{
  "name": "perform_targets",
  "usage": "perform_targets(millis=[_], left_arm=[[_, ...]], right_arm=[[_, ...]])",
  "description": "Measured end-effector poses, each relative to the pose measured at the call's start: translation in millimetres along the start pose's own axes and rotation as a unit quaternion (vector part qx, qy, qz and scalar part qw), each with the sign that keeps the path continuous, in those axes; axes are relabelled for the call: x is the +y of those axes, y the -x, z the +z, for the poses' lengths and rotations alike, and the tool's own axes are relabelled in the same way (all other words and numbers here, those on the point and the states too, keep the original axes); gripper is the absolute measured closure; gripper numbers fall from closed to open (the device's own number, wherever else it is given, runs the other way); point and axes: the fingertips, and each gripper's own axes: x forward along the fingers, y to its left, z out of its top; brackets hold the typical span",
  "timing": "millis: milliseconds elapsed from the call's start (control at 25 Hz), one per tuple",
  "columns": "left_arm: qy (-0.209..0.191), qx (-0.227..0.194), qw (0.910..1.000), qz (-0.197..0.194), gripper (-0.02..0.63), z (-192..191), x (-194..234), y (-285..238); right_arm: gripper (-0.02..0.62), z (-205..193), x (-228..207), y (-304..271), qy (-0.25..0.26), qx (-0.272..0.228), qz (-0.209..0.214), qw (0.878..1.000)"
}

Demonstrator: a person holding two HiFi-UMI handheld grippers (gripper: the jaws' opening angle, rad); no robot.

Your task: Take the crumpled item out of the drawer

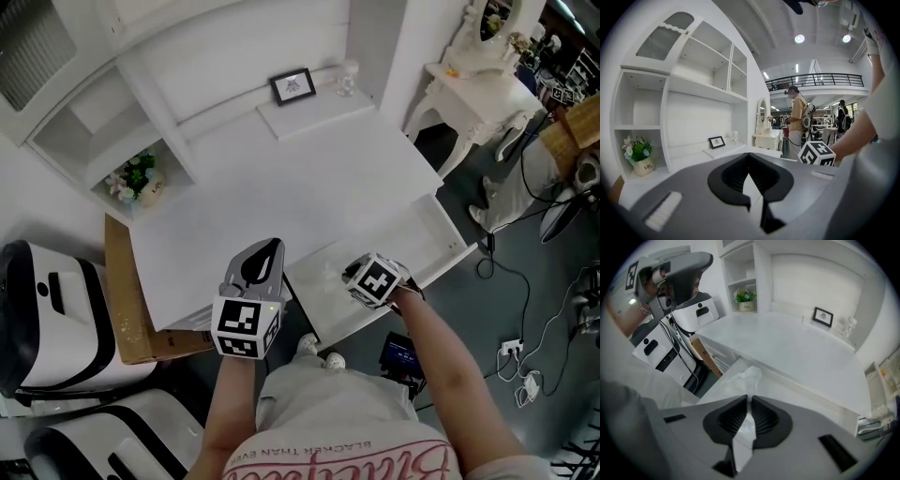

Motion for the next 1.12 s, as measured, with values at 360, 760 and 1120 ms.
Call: perform_targets(millis=[360,760,1120], left_arm=[[-0.021,-0.031,0.9993,-0.004,0.595,29,0,2],[-0.056,-0.086,0.9947,-0.01,0.595,83,7,-2],[-0.071,-0.133,0.9885,-0.007,0.595,127,16,-4]], right_arm=[[0.56,26,-14,48,0.017,-0.048,-0.047,0.998],[0.558,69,-39,123,-0.004,-0.139,-0.139,0.981],[0.559,105,-54,203,0.006,-0.218,-0.237,0.947]])
